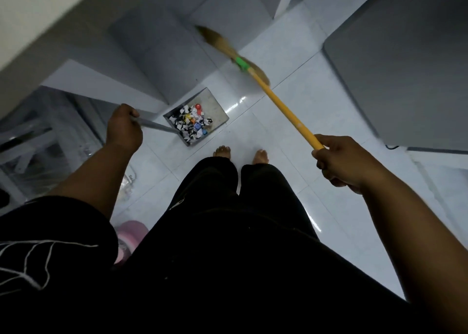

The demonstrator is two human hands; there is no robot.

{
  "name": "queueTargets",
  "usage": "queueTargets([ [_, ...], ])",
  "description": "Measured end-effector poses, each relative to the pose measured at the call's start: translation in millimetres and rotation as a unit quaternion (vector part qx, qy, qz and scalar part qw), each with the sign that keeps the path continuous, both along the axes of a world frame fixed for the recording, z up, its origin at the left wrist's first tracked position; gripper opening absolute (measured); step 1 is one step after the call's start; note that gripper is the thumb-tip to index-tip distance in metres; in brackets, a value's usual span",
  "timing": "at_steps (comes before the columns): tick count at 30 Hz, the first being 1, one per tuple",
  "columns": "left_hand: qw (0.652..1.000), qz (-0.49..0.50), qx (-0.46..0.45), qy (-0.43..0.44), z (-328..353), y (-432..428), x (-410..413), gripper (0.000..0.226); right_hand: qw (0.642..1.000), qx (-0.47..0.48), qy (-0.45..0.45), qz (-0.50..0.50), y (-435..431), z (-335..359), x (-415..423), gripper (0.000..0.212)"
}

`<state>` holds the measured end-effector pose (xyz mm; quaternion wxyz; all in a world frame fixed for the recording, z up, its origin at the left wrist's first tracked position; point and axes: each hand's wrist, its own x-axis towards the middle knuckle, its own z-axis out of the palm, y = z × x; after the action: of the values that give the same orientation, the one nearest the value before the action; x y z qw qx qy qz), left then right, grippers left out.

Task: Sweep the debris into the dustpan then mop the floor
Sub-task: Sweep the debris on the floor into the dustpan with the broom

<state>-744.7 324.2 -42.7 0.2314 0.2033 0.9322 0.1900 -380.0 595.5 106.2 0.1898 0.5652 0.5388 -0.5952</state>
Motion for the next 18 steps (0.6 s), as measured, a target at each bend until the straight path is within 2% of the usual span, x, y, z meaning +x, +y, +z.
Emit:
queueTargets([
  [1, 1.000, 0.001, 0.001, 0.005, 1.0, -6.8, -1.3, 0.022, 1.000, 0.000, -0.010, -0.003, -5.1, -4.8, -1.3, 0.010],
  [4, 1.000, 0.001, 0.002, 0.012, 1.4, -26.0, -1.7, 0.020, 0.999, -0.007, -0.042, -0.023, -21.8, -25.3, -6.3, 0.021],
  [9, 1.000, -0.016, -0.006, 0.011, -9.5, -47.8, 12.8, 0.023, 0.993, -0.076, -0.073, -0.047, -57.9, -55.2, -25.2, 0.026],
  [11, 1.000, -0.014, -0.023, 0.015, -14.7, -51.1, 19.6, 0.024, 0.988, -0.126, -0.062, -0.068, -70.7, -59.7, -33.5, 0.023],
  [15, 0.999, -0.008, -0.026, 0.033, -18.6, -52.9, 25.6, 0.027, 0.973, -0.206, -0.027, -0.098, -75.6, -49.8, -39.6, 0.005],
  [16, 0.999, -0.002, -0.027, 0.032, -18.8, -53.0, 25.9, 0.027, 0.972, -0.214, -0.022, -0.091, -72.3, -43.8, -38.6, 0.005],
  [18, 0.999, 0.016, -0.033, 0.025, -18.7, -53.8, 25.6, 0.026, 0.973, -0.218, -0.009, -0.074, -62.8, -29.2, -35.7, 0.019],
])
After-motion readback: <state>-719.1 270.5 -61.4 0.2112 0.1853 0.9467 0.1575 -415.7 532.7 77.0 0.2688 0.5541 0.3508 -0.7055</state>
